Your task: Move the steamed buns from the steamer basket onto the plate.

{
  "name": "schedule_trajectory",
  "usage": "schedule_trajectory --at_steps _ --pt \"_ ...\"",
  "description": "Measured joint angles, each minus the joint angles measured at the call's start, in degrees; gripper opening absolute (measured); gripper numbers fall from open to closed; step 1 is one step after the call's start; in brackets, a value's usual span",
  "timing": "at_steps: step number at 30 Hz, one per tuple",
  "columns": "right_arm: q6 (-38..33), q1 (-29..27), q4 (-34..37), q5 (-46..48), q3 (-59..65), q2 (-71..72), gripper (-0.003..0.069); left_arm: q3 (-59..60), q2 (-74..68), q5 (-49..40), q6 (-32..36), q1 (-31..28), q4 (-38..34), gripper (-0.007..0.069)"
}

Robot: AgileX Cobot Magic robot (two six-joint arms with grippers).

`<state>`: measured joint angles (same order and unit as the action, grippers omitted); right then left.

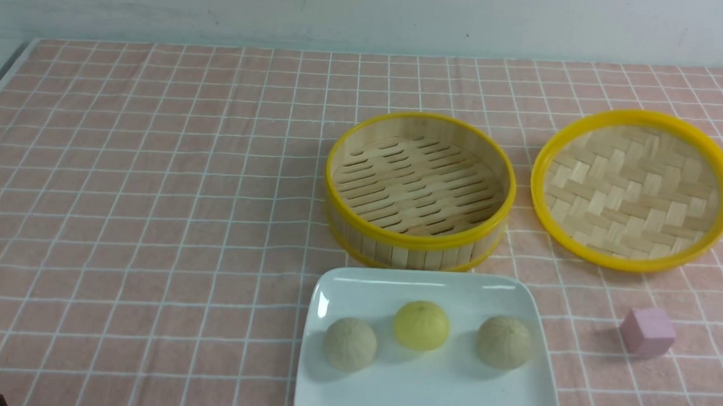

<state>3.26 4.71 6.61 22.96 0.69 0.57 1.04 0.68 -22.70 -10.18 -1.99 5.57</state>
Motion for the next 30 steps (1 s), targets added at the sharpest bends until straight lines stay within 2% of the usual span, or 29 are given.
schedule_trajectory --at_steps 30 --pt "0.0 0.0 -1.8 -0.2 0.0 0.0 0.0495 0.0 0.0 0.0 0.0 0.0 0.0 0.0438"
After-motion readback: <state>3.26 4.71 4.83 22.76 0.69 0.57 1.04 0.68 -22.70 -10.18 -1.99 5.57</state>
